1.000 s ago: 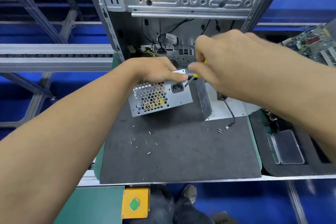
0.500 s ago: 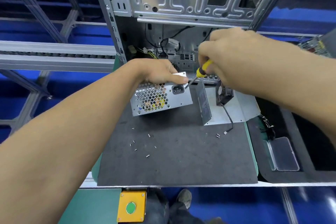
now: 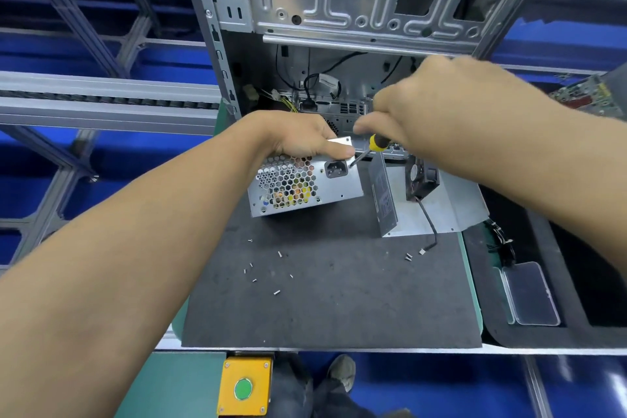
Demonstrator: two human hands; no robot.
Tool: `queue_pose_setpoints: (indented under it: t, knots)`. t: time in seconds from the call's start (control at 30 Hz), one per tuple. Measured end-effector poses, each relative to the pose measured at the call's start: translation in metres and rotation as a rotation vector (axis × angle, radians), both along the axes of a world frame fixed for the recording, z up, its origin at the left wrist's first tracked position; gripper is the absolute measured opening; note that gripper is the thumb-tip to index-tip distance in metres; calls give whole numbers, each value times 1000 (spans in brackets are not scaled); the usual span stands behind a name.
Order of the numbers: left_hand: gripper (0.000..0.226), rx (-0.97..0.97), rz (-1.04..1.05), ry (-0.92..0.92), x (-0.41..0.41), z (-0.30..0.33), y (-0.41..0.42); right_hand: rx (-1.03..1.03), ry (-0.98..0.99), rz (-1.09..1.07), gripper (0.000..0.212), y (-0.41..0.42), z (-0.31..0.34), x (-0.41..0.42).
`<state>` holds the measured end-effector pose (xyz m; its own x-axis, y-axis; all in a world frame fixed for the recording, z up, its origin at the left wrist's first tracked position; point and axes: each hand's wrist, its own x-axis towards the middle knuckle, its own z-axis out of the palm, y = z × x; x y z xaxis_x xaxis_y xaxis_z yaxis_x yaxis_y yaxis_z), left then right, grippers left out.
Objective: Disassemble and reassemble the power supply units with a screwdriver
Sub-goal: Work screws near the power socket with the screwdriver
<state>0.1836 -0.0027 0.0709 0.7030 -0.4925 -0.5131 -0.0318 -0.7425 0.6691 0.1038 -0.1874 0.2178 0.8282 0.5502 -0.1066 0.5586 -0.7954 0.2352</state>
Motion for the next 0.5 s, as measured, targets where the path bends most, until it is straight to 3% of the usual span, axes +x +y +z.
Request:
queue_pose_setpoints:
  t: [0.1, 0.17, 0.23, 0.33, 0.4, 0.43, 0.5]
  knots:
    - [51, -5, 16, 11, 1, 0, 0, 132, 184, 56, 10, -5, -4, -5]
    - [47, -9, 22, 17, 1, -1, 1, 200, 207, 91, 16, -7, -1, -1]
    - [44, -25, 20, 36, 1, -1, 1, 141, 136, 72, 19, -5, 0, 4]
    - [47, -17, 1, 32, 1, 0, 1, -47, -63, 80, 7, 7, -2, 2]
    - [64, -50, -21, 25, 3, -1, 0, -130, -146, 49, 15, 12, -2, -3]
    - [76, -44, -31, 17, 2, -2, 0, -123, -130, 39, 16, 12, -2, -3]
    - [54, -4, -11, 22, 2, -1, 1, -42, 39, 9, 21, 7, 0, 1]
